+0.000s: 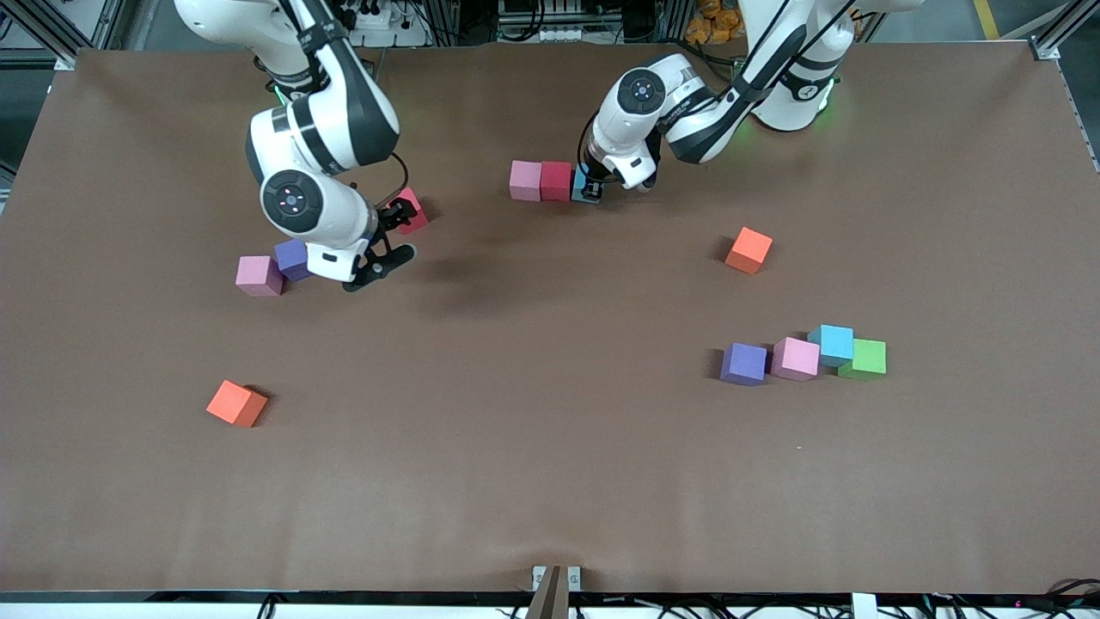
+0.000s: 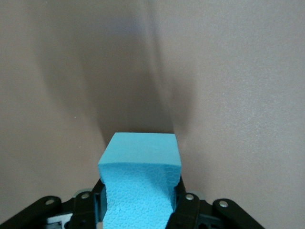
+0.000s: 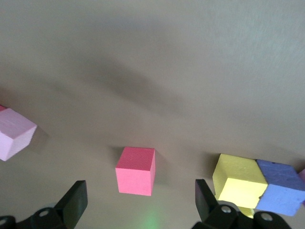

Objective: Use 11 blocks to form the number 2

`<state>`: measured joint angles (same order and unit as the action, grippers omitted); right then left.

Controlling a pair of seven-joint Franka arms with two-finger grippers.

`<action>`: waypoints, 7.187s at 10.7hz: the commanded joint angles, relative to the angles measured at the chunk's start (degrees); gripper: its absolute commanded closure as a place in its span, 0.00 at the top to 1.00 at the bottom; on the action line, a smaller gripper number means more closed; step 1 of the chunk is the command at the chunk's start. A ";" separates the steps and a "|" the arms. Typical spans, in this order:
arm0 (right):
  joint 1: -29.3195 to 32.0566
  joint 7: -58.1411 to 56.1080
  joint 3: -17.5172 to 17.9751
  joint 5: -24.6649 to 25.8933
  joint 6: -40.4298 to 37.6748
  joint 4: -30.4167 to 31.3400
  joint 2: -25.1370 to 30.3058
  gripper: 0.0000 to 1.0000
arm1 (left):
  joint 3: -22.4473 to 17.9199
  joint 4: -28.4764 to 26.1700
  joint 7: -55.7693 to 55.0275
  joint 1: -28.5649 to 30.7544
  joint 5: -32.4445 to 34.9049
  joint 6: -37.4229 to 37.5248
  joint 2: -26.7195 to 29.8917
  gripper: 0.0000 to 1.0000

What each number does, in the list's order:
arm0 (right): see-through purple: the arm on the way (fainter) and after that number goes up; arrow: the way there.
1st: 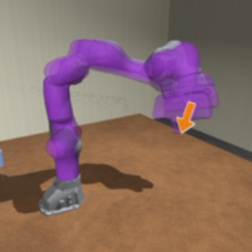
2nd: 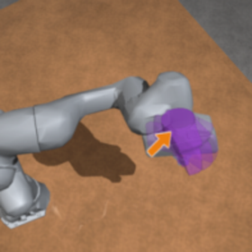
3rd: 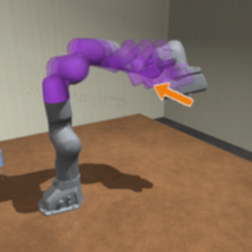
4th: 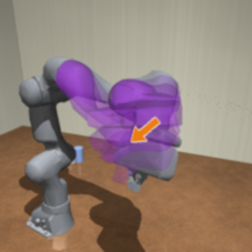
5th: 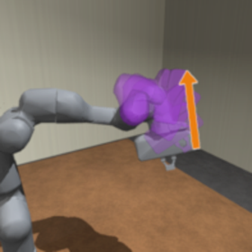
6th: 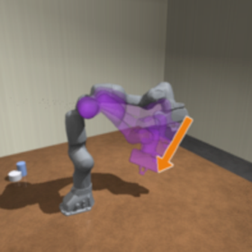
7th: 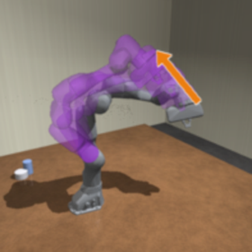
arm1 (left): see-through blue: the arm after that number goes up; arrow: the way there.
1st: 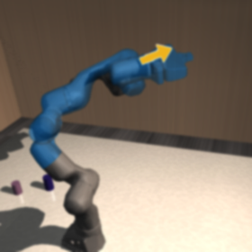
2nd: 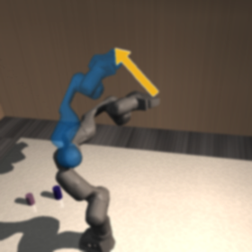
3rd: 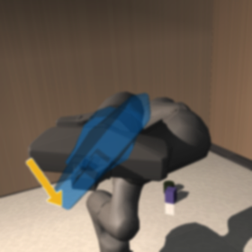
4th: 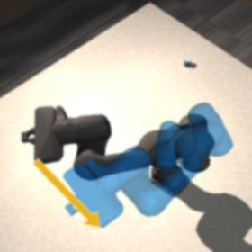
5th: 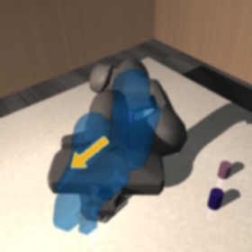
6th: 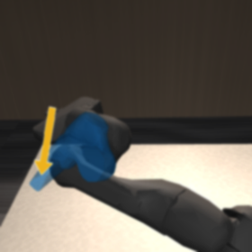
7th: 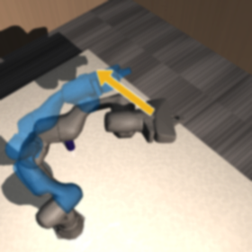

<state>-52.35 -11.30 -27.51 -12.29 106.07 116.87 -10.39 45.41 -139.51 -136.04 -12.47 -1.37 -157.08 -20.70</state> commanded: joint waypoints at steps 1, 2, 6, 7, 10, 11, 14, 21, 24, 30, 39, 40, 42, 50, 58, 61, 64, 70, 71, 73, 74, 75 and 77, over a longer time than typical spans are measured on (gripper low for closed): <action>2.52 -3.45 1.24 0.78 -1.21 -2.79 -2.79 1.00 | -0.41 0.29 -1.33 -0.72 0.32 -0.77 -0.31 0.22; 2.61 -3.72 1.23 0.78 -1.21 -2.79 -2.79 1.00 | -0.41 0.29 -1.33 -0.72 0.32 -0.77 -0.31 0.23; 1.29 -3.11 1.32 0.78 4.31 5.36 -0.34 1.00 | -0.41 0.29 -1.33 -0.72 0.32 -0.77 -0.40 0.93; 1.29 -3.02 1.32 0.78 4.76 7.12 0.45 1.00 | -0.41 0.38 -1.33 -0.72 0.32 -0.77 -0.39 1.00; -0.89 -0.93 1.32 0.78 10.81 15.20 4.57 1.00 | -0.41 0.55 -1.68 -0.63 0.32 -0.77 -0.39 1.00; -2.91 1.79 1.32 0.78 11.09 16.09 5.81 1.00 | -0.41 0.64 -1.86 -0.54 0.32 -0.77 -0.39 1.00; -5.65 3.75 1.41 0.87 19.57 24.94 10.90 1.00 | -0.41 0.55 -1.86 -0.01 0.75 -0.60 0.48 1.00; -7.24 4.89 1.67 0.78 36.31 37.55 12.50 1.00 | -0.06 5.37 -1.77 1.13 1.72 4.40 7.59 1.00; -9.51 9.88 1.94 0.78 39.72 39.03 11.97 1.00 | -0.41 11.34 2.25 2.79 1.81 14.05 8.48 1.00; -11.63 11.04 1.94 0.78 45.18 40.71 9.78 1.00 | -0.23 14.53 36.04 12.02 1.90 20.85 8.48 1.00; -11.89 11.04 1.85 0.69 46.60 37.39 8.81 0.17 | -0.23 12.51 80.29 22.30 2.16 27.70 12.35 1.00; -11.89 11.65 1.85 0.61 46.60 35.89 8.63 0.17 | -0.14 12.51 83.37 24.05 2.25 27.96 12.70 1.00; -12.59 16.90 1.94 0.52 46.60 31.95 6.36 0.17 | -0.14 11.98 95.62 28.09 2.25 28.75 12.96 1.00; -23.76 49.51 2.03 0.25 38.47 7.28 -10.77 0.17 | -0.23 8.38 119.87 35.23 13.37 28.94 11.83 1.00; -24.90 59.99 5.27 -9.40 30.34 -13.94 -25.80 0.16 | -0.14 2.41 122.68 38.13 16.84 23.32 9.88 1.00; -25.16 60.00 5.63 -12.84 30.34 -15.36 -27.05 0.16 | -0.14 -0.06 126.28 38.83 16.84 18.66 10.24 1.00; -26.04 60.00 6.68 -15.92 30.34 -15.27 -27.14 0.15 | -0.06 -1.55 126.29 39.36 16.84 18.13 10.33 1.00; -27.10 59.74 7.56 -15.92 30.34 -14.83 -27.66 0.15 | -0.06 -3.31 126.11 39.36 16.84 17.07 10.68 1.00; -27.71 59.82 7.56 -15.92 30.34 -14.83 -27.93 0.15 | 0.03 -3.66 126.02 39.36 16.84 17.07 10.77 1.00; -27.80 59.73 7.56 -15.92 30.43 -14.92 -28.19 0.17 | 0.03 -4.28 125.76 39.45 16.75 17.07 11.29 1.00; -27.80 59.56 7.56 -15.92 30.34 -14.92 -28.19 0.29 | 0.12 -4.54 125.67 39.45 16.75 17.07 11.73 1.00; -27.54 59.56 7.56 -15.92 30.34 -14.92 -28.19 0.58 | 0.21 -4.72 125.67 39.45 16.75 17.07 11.82 1.00; -27.45 60.00 7.48 -16.01 30.34 -15.36 -28.11 1.00 | 0.21 -5.86 125.67 39.45 16.75 15.76 12.00 1.00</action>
<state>-79.35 48.08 -19.92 -26.87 136.55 102.70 -36.57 44.77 -143.10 -10.41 26.08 14.35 -139.59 -10.99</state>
